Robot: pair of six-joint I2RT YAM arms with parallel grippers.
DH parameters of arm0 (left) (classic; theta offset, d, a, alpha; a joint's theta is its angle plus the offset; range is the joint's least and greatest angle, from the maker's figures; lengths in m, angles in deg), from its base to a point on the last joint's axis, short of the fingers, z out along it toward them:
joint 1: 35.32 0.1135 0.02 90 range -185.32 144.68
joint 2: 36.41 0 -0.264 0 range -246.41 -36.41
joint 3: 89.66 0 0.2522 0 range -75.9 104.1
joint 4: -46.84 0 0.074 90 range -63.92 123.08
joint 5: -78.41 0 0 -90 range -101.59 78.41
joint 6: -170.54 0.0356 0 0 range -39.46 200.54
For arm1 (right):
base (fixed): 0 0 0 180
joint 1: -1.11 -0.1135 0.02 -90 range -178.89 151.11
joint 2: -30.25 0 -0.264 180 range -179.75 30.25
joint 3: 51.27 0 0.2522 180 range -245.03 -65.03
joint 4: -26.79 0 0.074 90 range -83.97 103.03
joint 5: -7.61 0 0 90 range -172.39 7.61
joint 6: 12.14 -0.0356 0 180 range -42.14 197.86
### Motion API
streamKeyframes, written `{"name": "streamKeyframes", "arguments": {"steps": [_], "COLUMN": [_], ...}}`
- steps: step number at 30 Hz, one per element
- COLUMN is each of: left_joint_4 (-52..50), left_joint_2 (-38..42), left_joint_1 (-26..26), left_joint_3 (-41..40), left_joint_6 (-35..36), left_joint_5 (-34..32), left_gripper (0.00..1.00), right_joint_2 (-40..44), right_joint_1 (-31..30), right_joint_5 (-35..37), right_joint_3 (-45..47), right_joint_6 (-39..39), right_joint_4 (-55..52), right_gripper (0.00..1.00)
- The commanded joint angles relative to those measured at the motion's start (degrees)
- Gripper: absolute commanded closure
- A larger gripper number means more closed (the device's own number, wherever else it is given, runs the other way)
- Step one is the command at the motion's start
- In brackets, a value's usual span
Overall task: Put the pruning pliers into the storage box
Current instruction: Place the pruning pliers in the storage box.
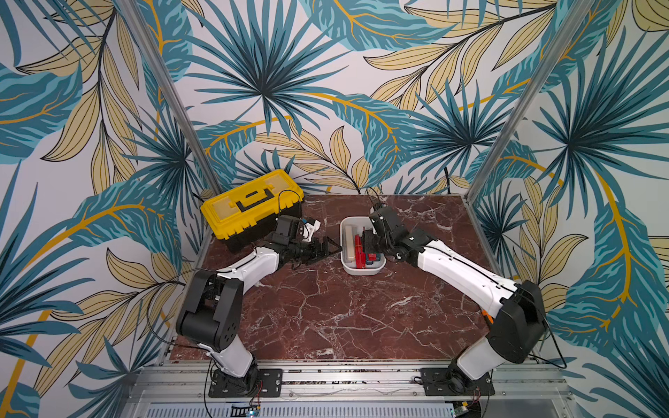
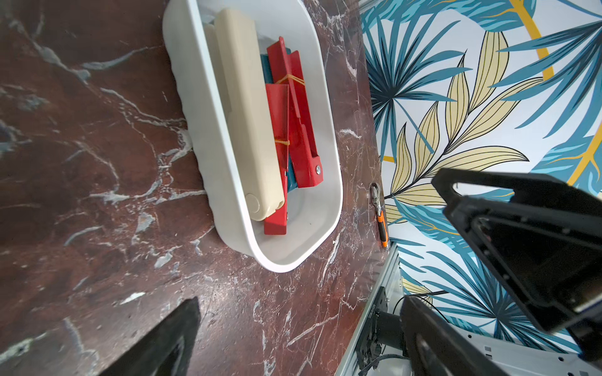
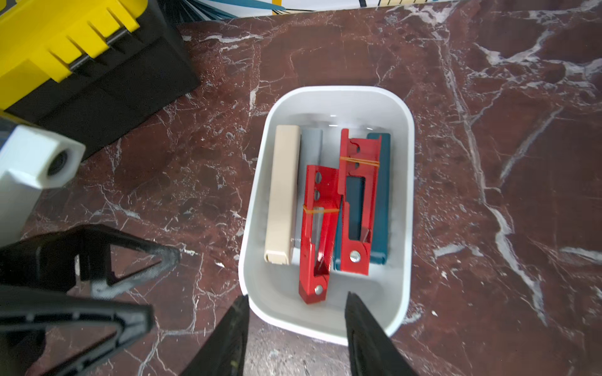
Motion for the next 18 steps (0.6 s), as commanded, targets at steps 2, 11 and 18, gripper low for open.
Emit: {"name": "streamKeyframes", "arguments": {"steps": [2, 11, 18], "left_joint_4": [-0.4, -3.9, -7.6], "left_joint_2": [2.8, 5.7, 11.5], "left_joint_1": [0.5, 0.5, 0.5], "left_joint_3": [0.3, -1.0, -3.2], "left_joint_6": [2.3, 5.9, 9.5], "left_joint_5": [0.4, -2.1, -10.3], "left_gripper": [0.0, 0.0, 0.0], "right_joint_2": [6.3, 16.4, 26.3], "right_joint_1": [-0.2, -0.1, -0.1], "right_joint_5": [-1.2, -0.2, 4.1], "right_joint_3": [6.2, 20.5, 29.8], "right_joint_6": [1.4, 1.3, -0.8], "right_joint_4": [-0.3, 1.8, 1.6], "right_gripper": [0.47, 0.2, 0.06]}}
